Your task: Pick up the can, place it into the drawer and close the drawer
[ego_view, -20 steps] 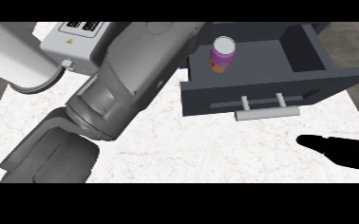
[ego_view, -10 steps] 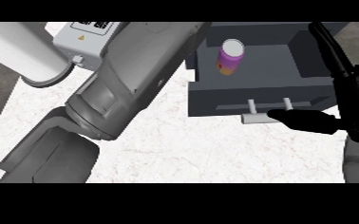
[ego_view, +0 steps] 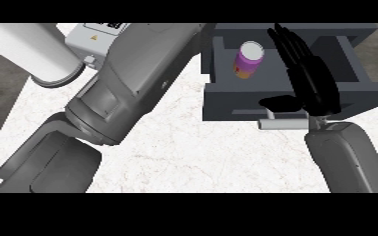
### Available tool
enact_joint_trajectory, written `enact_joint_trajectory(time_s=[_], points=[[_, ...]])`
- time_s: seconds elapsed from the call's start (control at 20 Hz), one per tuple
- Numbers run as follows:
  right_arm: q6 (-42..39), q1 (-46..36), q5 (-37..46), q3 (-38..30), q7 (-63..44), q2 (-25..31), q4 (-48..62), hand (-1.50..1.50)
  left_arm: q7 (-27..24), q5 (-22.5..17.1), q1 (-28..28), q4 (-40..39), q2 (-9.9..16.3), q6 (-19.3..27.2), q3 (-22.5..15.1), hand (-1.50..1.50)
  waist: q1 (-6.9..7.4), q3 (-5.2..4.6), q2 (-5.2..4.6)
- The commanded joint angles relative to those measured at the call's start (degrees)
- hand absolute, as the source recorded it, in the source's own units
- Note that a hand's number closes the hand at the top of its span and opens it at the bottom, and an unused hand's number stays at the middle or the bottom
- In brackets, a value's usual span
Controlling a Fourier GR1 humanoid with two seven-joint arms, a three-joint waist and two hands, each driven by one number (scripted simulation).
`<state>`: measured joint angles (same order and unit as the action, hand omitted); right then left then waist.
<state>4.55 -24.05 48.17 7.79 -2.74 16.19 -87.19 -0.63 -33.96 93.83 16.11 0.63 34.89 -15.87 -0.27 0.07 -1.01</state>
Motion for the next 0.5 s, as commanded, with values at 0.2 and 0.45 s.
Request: enact_joint_trajectory(time_s=[0.2,0.45], points=[[13.1,-8.2,6.8,-1.1,7.1,-3.8,23.8,-1.50,3.3,1.6,0.4,2.6,2.4,1.0,0.2,-1.50,2.16,0.02,0.50],[20.0,-15.3,11.4,-2.5,4.5,-7.0,34.3,-1.50,5.5,2.4,-2.1,5.1,6.0,-1.7,0.2,-1.50,2.53,-0.02,0.66]])
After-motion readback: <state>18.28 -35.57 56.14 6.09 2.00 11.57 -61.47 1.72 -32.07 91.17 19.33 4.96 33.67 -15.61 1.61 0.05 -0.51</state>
